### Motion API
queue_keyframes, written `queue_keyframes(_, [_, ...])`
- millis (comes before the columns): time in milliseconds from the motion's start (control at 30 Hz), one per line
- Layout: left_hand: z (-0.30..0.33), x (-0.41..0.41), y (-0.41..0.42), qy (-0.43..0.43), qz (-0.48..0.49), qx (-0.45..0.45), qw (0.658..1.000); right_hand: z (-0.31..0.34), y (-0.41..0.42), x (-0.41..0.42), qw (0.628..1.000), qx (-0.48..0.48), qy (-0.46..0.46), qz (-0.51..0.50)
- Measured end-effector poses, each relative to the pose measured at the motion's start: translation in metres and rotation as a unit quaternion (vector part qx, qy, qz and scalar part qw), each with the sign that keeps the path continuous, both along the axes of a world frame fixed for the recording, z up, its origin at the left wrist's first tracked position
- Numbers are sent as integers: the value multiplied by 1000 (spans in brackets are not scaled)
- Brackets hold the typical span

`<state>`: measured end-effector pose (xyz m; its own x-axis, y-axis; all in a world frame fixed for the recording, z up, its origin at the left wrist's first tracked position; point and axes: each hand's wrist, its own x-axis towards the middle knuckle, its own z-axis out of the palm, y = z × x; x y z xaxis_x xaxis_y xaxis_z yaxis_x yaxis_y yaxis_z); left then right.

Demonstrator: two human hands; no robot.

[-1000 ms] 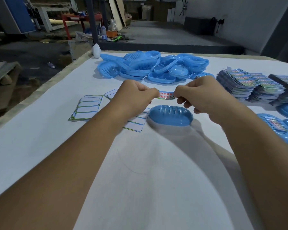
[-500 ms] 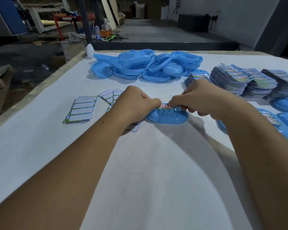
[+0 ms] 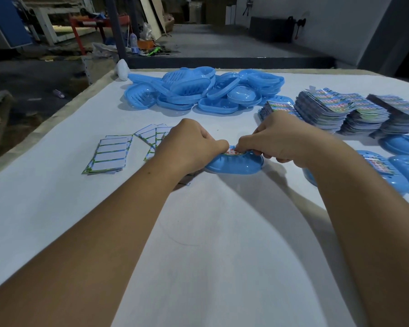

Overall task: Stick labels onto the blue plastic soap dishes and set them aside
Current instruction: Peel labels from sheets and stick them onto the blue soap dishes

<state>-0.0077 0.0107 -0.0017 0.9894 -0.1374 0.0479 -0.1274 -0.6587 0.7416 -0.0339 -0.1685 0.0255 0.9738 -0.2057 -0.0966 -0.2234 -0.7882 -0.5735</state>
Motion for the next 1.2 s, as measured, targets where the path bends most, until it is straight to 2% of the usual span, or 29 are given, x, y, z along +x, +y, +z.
queue_keyframes(333, [0,0,-2,-39,16,39,998,-2,1,1,1000,-17,-8,7])
queue_keyframes(533, [2,-4,-3,-80,25,97,992,-2,3,-1,999,-38,-14,5])
queue_keyframes(767, [6,-8,-6,-176,39,205,962,-3,3,-2,994,-101,-52,-7])
queue_keyframes(867, [6,-8,-6,-215,43,224,950,-2,2,-2,994,-101,-48,-5])
queue_keyframes(1033, [6,-4,-1,-209,59,204,955,2,-5,-2,998,-45,-36,-1])
queue_keyframes(1133, [5,1,6,-186,94,144,968,5,-14,2,993,-30,-111,-29])
queue_keyframes(1200, [5,4,10,-191,117,129,966,5,-14,2,987,-35,-156,-7])
